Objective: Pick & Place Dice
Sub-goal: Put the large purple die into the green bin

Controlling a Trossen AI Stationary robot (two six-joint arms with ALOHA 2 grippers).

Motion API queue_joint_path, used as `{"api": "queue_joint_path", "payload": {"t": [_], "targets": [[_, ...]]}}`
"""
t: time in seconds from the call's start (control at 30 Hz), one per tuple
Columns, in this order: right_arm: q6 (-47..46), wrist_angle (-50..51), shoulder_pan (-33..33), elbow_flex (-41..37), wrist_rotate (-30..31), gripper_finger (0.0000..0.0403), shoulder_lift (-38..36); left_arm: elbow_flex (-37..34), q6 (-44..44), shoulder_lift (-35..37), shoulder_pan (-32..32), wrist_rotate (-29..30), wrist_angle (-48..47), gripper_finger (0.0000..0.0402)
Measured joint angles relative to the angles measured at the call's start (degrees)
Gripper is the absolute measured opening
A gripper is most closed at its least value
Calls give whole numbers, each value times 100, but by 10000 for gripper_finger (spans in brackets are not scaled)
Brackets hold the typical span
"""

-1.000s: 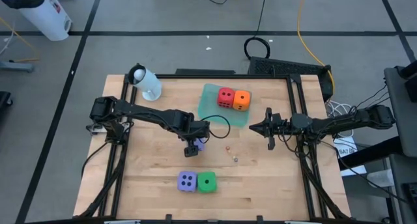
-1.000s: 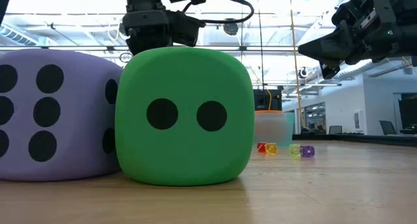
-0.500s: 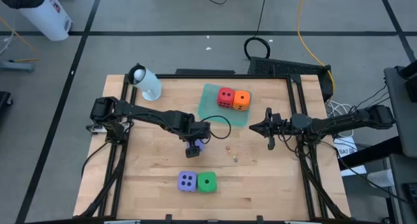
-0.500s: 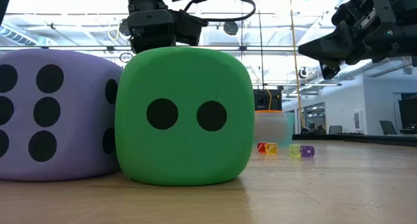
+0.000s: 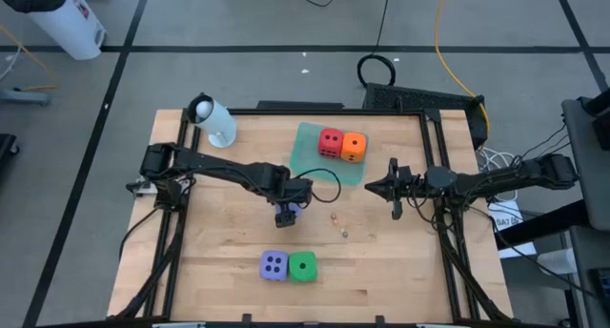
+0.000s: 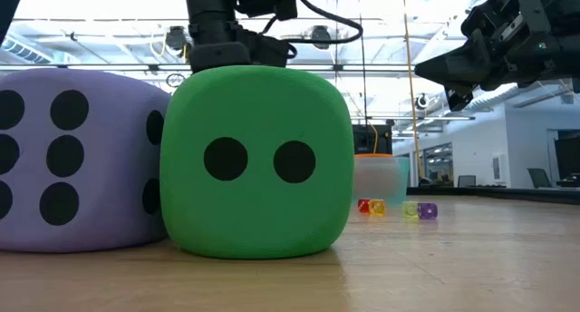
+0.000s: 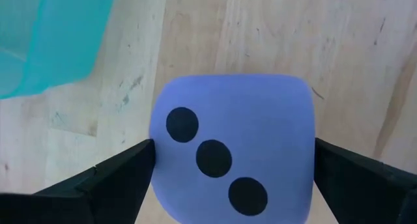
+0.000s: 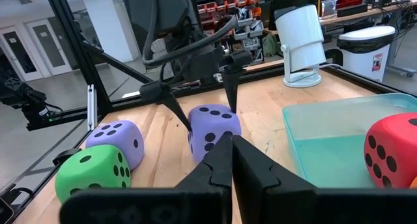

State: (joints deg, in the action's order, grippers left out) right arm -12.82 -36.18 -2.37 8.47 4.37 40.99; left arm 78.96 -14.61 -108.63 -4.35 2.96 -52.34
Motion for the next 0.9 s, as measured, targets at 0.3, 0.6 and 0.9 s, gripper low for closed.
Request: {"api": "queue_joint_path", "payload": {"t": [0.3, 0.6, 0.9], "targets": [[0, 2, 0, 0, 2, 0, 0, -22, 76, 600, -252, 303, 16, 397], [-35, -21, 1, 0, -1, 0, 0, 33, 260, 828, -127, -223, 37, 397], [-109, -9, 2, 0, -9, 0, 0, 35, 336, 646, -71, -373, 70, 399]]}}
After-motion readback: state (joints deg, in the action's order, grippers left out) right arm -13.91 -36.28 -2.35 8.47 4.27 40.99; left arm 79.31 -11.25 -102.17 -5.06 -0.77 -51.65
